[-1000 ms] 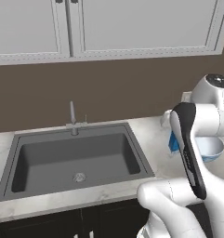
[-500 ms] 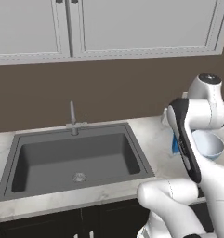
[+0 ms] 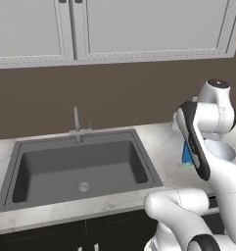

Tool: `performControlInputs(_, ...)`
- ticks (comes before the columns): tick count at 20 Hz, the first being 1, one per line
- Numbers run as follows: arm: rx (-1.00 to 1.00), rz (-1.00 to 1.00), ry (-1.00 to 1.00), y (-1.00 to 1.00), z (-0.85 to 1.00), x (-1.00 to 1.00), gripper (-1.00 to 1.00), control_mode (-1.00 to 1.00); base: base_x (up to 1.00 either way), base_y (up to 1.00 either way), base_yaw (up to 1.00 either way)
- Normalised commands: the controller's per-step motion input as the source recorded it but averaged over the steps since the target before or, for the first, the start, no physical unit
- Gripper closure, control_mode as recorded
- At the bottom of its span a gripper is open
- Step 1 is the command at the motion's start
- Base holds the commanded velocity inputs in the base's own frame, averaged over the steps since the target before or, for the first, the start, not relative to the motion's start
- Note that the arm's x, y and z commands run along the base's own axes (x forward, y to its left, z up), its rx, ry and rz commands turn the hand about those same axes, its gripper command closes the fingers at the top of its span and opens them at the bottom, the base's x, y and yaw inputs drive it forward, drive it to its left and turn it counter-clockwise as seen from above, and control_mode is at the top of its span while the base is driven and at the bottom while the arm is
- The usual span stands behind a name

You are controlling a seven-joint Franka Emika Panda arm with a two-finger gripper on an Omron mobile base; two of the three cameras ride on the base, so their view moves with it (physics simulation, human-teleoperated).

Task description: Gather the eggs and milk located in the vicinity of the sink area and place them right next to the bowl.

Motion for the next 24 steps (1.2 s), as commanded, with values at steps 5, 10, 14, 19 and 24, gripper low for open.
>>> performControlInputs(5, 0.00, -0.09, 0.00, 0.00, -0.32, 0.12, 1.00, -1.00, 0.00, 0.00, 0.00)
performControlInputs(10, 0.00, -0.08, 0.00, 0.00, -0.27, 0.18, 1.00, -1.00, 0.00, 0.00, 0.00)
performControlInputs(14, 0.00, -0.07, 0.00, -0.01, -0.22, 0.21, 1.00, -1.00, 0.00, 0.00, 0.00)
performControlInputs(19, 0.00, -0.05, 0.00, -0.10, -0.22, 0.24, 1.00, -1.00, 0.00, 0.00, 0.00)
performControlInputs(24, 0.00, -0.04, 0.00, -0.14, -0.20, 0.27, 1.00, -1.00, 0.00, 0.00, 0.00)
